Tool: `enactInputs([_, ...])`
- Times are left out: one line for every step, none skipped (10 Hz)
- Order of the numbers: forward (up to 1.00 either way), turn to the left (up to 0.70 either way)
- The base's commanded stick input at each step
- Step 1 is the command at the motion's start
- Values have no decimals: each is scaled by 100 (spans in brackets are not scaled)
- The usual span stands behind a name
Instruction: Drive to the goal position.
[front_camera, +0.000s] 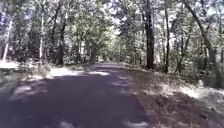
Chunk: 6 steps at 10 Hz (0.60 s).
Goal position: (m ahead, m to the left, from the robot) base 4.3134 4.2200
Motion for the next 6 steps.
enactInputs([45,0])
enactInputs([45,0])
enactInputs([45,0])
enactInputs([45,0])
enactInputs([45,0])
enactInputs([45,0])
